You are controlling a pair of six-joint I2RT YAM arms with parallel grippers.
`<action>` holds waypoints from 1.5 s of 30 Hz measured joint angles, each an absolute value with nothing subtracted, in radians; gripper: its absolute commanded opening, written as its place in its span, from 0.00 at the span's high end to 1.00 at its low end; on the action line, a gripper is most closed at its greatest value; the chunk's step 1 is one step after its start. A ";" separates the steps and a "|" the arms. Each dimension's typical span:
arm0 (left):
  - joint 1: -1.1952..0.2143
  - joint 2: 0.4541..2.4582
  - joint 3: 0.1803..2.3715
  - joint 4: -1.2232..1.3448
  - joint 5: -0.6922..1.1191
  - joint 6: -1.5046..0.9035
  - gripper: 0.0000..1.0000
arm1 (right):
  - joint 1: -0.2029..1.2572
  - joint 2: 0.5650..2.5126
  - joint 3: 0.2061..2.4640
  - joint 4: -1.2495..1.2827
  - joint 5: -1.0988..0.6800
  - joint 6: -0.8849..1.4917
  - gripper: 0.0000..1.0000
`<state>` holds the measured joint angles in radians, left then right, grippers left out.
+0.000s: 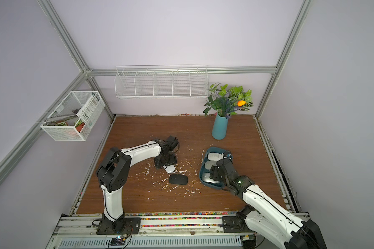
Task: Put the mouse in the storage box
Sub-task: Pick up the mouse from the center of the board.
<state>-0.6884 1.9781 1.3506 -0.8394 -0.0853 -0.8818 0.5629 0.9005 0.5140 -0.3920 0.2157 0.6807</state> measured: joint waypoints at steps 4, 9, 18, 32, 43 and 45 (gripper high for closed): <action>-0.693 1.978 1.350 -0.841 -0.082 -0.889 0.18 | 0.563 0.900 0.514 -0.392 0.216 0.681 0.21; -0.697 1.978 1.351 -0.847 -0.081 -0.896 0.42 | 0.563 0.898 0.514 -0.391 0.216 0.681 0.21; -0.702 1.949 1.353 -0.847 -0.074 -0.820 0.67 | 0.563 0.897 0.514 -0.384 0.215 0.680 0.20; -0.702 1.248 1.239 -0.582 0.030 -0.181 0.65 | 0.563 0.844 0.512 -0.330 0.110 0.655 0.21; -0.706 0.873 0.656 -0.247 0.189 0.434 0.64 | 0.563 0.778 0.536 -0.218 -0.156 0.685 0.25; -0.706 0.895 0.663 -0.265 0.211 0.493 0.66 | 0.564 0.790 0.556 -0.188 -0.210 0.714 0.25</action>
<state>-0.7055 0.8948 0.6628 -0.2653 0.2111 0.4934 0.5640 0.7902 0.5556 -0.1883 -0.2104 0.7143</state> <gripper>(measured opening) 0.609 0.752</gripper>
